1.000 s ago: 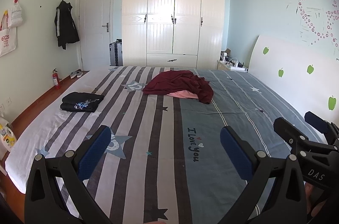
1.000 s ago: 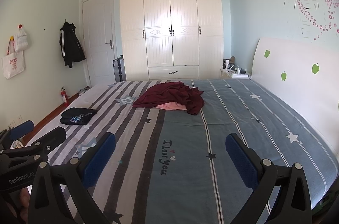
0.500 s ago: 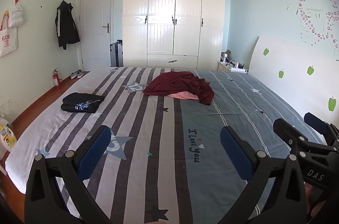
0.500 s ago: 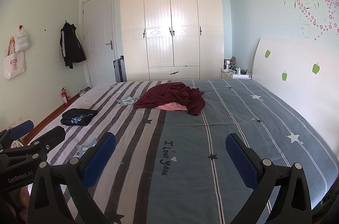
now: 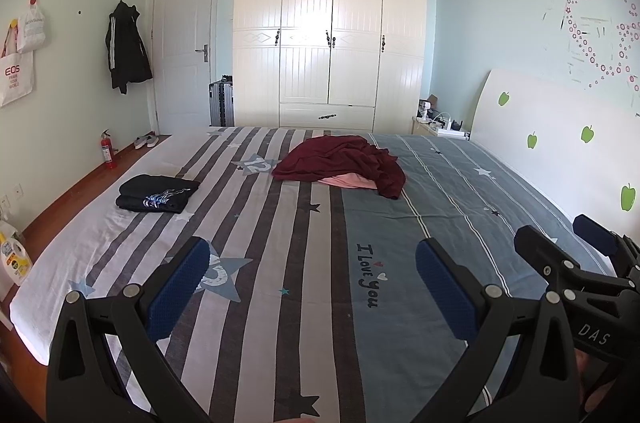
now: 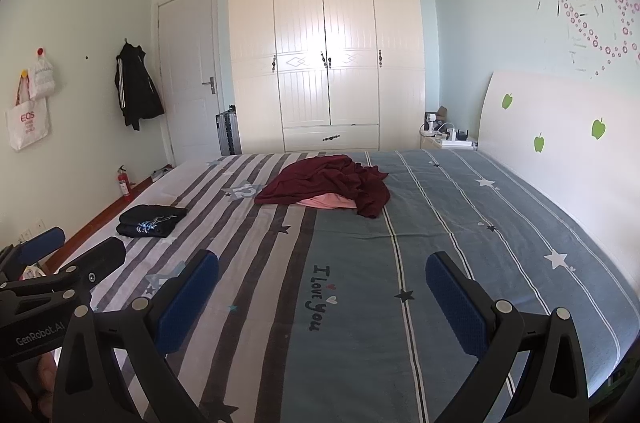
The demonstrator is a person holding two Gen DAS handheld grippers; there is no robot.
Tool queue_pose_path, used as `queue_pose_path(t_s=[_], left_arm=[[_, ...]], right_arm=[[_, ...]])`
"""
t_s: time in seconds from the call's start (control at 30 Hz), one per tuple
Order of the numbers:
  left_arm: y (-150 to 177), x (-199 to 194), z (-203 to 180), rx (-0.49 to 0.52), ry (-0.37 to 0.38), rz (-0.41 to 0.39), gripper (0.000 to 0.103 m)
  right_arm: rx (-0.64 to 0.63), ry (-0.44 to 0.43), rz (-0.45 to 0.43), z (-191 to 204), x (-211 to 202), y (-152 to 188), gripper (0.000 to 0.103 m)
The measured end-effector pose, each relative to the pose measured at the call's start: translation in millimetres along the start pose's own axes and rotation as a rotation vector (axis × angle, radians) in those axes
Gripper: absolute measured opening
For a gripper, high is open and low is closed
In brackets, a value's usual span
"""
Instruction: Fold clothes
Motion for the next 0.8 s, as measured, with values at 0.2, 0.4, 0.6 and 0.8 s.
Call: queue_pose_path(t_s=[0.2, 0.4, 0.6, 0.8], left_arm=[[0.5, -0.6, 1.7, -0.005, -0.001, -0.002, 0.102], [1.1, -0.7, 0.7, -0.001, 0.0, 0.0, 0.102], [1.3, -0.6, 1.8, -0.006, -0.004, -0.002, 0.102], [0.4, -1.6, 2.0, -0.005, -0.004, -0.004, 0.102]], right_arm=[[0.0, 0.001, 0.0, -0.4, 0.8, 0.4, 0.103], [-0.001, 0.0, 0.001, 1.2, 1.6, -0.2, 0.103], [0.002, 0.001, 0.002, 1.2, 2.4, 0.3, 0.103], [0.003, 0.0, 0.002, 2.7, 2.1, 0.8, 0.103]])
Point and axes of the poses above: each gripper's, at about its wrist camera, not at the fingertips, and x roughly the way its jaws point, z to its left, y to its underside, the point moved 9 cm from there along x, roughly the way its jaws point, and after that the axes turned 7 degrees about y, right-handed, at the moved point
